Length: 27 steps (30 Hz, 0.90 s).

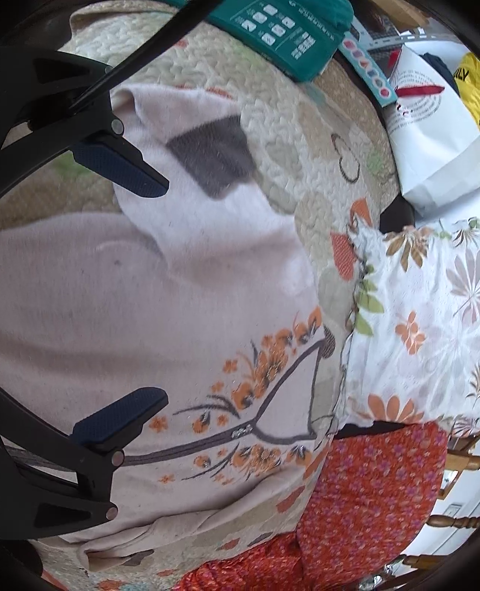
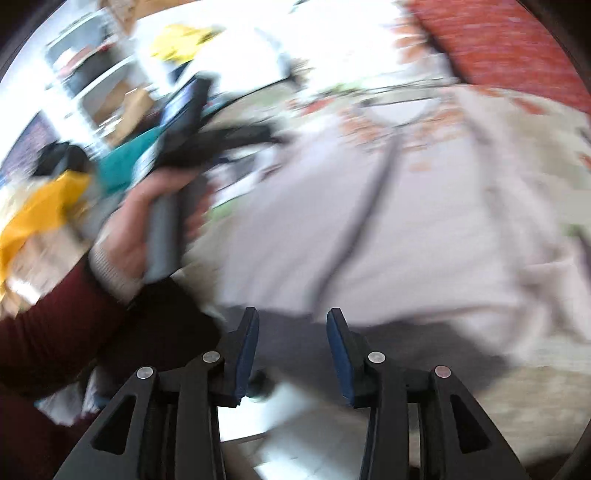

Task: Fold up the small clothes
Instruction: 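Move both grippers over the spread pale pink cardigan, then grasp the grey sleeve cuff with the right gripper and fold it across the body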

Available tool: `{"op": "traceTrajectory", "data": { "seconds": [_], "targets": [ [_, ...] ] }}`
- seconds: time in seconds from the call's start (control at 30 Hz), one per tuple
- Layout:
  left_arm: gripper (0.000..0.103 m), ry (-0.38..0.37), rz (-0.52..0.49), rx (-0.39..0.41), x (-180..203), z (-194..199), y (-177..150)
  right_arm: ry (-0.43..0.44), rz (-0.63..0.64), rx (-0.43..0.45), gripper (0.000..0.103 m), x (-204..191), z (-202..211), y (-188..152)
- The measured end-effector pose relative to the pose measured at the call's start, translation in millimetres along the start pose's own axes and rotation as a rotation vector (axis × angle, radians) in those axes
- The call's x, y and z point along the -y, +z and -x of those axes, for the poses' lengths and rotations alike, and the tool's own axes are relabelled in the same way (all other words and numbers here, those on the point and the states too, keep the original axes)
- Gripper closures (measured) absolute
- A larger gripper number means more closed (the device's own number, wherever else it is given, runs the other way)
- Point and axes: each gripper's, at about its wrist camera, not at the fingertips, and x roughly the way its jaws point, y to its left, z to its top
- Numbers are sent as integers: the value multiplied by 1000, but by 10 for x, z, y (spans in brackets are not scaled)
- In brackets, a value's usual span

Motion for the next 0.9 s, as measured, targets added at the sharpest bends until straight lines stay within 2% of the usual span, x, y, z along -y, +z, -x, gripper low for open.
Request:
{"op": "traceTrajectory", "data": {
  "seconds": [0.17,0.27,0.37,0.53,0.63,0.77,0.83,0.87,0.9],
  "targets": [
    [1,-80,29,-17,25,-50,-40,-238,-72,83,60,550,216,363],
    [1,-79,8,-7,49,-38,-92,-374,-118,133,56,835,319,554],
    [1,-68,-21,-10,73,-33,-128,-459,-197,134,55,1245,415,640],
    [1,-83,-12,-23,66,-54,-147,-697,-326,69,54,1864,501,621],
    [1,-95,-3,-39,77,-101,-148,-683,-405,55,52,2084,488,524],
    [1,-88,-10,-47,130,-142,-168,-666,-413,48,52,2136,344,603],
    [1,-83,-21,-45,156,-148,-182,-638,-425,11,52,2184,202,640],
    [1,-80,-24,-44,162,-148,-183,-642,-420,-8,57,2174,146,634],
    [1,-79,-27,-43,168,-146,-186,-656,-397,-38,76,2168,68,641]
  ]
}}
